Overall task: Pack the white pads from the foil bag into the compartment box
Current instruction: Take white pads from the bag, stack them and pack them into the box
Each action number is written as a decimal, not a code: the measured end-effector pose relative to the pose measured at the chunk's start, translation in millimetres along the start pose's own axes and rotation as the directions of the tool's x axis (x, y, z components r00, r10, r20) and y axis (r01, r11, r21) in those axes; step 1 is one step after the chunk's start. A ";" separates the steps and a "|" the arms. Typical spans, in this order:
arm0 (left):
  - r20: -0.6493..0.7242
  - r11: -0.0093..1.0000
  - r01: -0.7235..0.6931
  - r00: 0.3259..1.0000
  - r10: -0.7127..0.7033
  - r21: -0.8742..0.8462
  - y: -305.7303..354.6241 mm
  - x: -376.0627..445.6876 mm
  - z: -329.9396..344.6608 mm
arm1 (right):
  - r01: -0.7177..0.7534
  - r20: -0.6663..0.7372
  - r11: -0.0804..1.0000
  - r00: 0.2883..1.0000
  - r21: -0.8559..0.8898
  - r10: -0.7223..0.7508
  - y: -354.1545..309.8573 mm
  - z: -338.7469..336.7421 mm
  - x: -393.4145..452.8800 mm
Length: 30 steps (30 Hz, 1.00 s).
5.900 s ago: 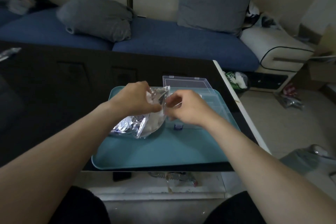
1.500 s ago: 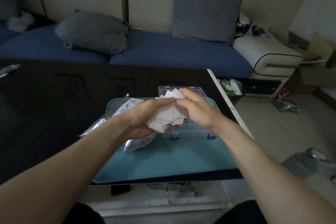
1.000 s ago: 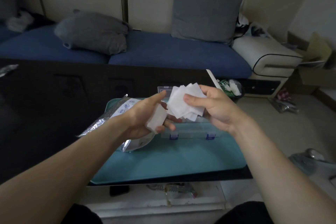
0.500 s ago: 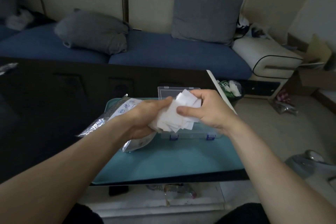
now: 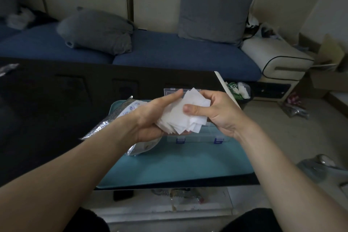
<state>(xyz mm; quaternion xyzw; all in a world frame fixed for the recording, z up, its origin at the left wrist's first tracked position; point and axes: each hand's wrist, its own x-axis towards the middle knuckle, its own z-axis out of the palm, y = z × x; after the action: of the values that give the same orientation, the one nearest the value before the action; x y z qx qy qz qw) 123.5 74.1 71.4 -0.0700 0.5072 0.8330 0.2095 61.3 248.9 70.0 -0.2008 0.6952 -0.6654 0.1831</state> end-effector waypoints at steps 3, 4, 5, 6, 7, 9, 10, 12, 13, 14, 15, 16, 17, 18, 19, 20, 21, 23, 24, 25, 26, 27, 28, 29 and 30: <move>-0.070 0.998 0.026 0.997 -0.029 -0.049 -1.9 5.7 -6.8 | -0.013 -0.090 0.999 0.996 0.035 0.016 -0.4 -5.9 0.6; -0.099 0.998 0.043 0.994 -0.048 -0.051 -2.1 6.9 -9.8 | -0.021 -0.130 0.998 0.991 0.053 0.027 -0.3 -8.9 1.3; -0.121 0.997 0.059 0.991 -0.065 -0.051 -2.3 8.1 -12.6 | -0.030 -0.169 0.997 0.985 0.073 0.042 -0.4 -11.5 2.0; -0.135 0.996 0.068 0.988 -0.075 -0.060 -2.2 8.9 -14.4 | -0.041 -0.198 0.995 0.978 0.095 0.059 -0.6 -13.2 2.4; -0.139 0.995 0.068 0.987 -0.078 -0.077 -2.0 10.0 -15.9 | -0.056 -0.213 0.992 0.974 0.116 0.079 -0.8 -14.0 2.2; -0.109 0.995 0.051 0.992 -0.060 -0.082 -1.7 11.1 -17.3 | -0.088 -0.181 0.986 0.977 0.144 0.114 -1.1 -13.7 1.3; -0.066 0.998 0.038 0.997 -0.042 -0.059 -1.7 11.1 -16.8 | -0.104 -0.143 0.983 0.982 0.154 0.127 -1.8 -13.2 0.3; 0.026 1.000 -0.016 1.000 0.016 0.002 -1.9 11.6 -17.5 | -0.119 -0.067 0.979 0.989 0.163 0.132 -4.2 -12.1 -1.7; 0.067 0.999 -0.043 0.997 0.042 0.018 -2.2 11.1 -18.2 | -0.117 -0.038 0.980 0.992 0.161 0.124 -5.1 -10.9 -1.8; 0.101 0.997 -0.065 0.993 0.062 0.035 -2.7 10.2 -18.6 | -0.104 -0.022 0.983 0.994 0.152 0.108 -5.5 -9.7 -1.8; 0.127 0.995 -0.084 0.989 0.076 0.059 -3.2 9.4 -18.4 | -0.085 -0.025 0.987 0.996 0.136 0.089 -5.4 -7.9 -1.7; 0.147 0.991 -0.100 0.985 0.086 0.090 -4.1 8.3 -17.6 | -0.061 -0.046 0.993 0.997 0.105 0.066 -4.7 -5.7 -1.3; 0.153 0.985 -0.118 0.983 0.097 0.129 -4.9 8.7 -17.1 | -0.031 -0.078 0.998 0.996 0.061 0.036 -3.6 -3.6 -0.5; 0.141 0.976 -0.135 0.984 0.111 0.170 -6.1 9.9 -17.1 | -0.006 -0.107 1.000 0.994 0.015 0.008 -2.3 -2.1 0.7; 0.109 0.968 -0.148 0.986 0.128 0.203 -7.1 12.0 -17.8 | 0.006 -0.127 1.000 0.992 -0.005 -0.007 -0.8 -1.7 1.4; 0.064 0.963 -0.154 0.988 0.144 0.223 -7.1 12.9 -16.8 | 0.009 -0.132 1.000 0.991 0.007 -0.008 -0.1 -2.4 2.2; 0.014 0.960 -0.159 0.987 0.161 0.230 -7.2 13.5 -16.4 | 0.000 -0.122 1.000 0.992 0.030 0.003 0.2 -4.5 2.2; -0.083 0.959 -0.184 0.975 0.206 0.215 -6.2 13.1 -15.4 | -0.025 -0.079 0.999 0.997 0.021 0.027 0.3 -10.4 1.4; -0.128 0.960 -0.193 0.967 0.221 0.204 -5.5 12.5 -15.5 | -0.032 -0.074 0.999 0.997 -0.018 0.030 1.4 -13.5 1.4; -0.166 0.961 -0.196 0.959 0.230 0.197 -4.9 12.5 -16.6 | -0.027 -0.091 0.998 0.996 -0.058 0.022 2.3 -16.2 1.6; -0.195 0.961 -0.196 0.952 0.235 0.197 -4.5 12.8 -17.7 | -0.015 -0.136 0.996 0.991 -0.084 0.004 2.8 -19.0 2.2; -0.220 0.959 -0.196 0.945 0.240 0.204 -3.8 13.7 -18.6 | 0.000 -0.187 0.997 0.982 -0.082 -0.015 2.0 -21.6 2.7; -0.238 0.958 -0.188 0.941 0.239 0.218 -3.2 14.0 -18.9 | 0.016 -0.226 0.999 0.974 -0.047 -0.026 0.4 -23.7 2.6; -0.241 0.954 -0.178 0.941 0.236 0.240 -2.8 14.0 -18.9 | 0.031 -0.236 1.000 0.971 0.005 -0.029 -2.1 -25.7 2.2; -0.227 0.949 -0.165 0.947 0.229 0.269 -2.9 13.2 -17.7 | 0.038 -0.213 0.998 0.977 0.054 -0.026 -4.2 -27.2 1.3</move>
<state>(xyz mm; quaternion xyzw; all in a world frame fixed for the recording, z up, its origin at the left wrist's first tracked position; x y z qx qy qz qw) 111.1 63.4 56.3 -0.0985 0.6339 0.7644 0.0646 46.1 271.2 75.5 -0.1345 0.6878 -0.7059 0.1028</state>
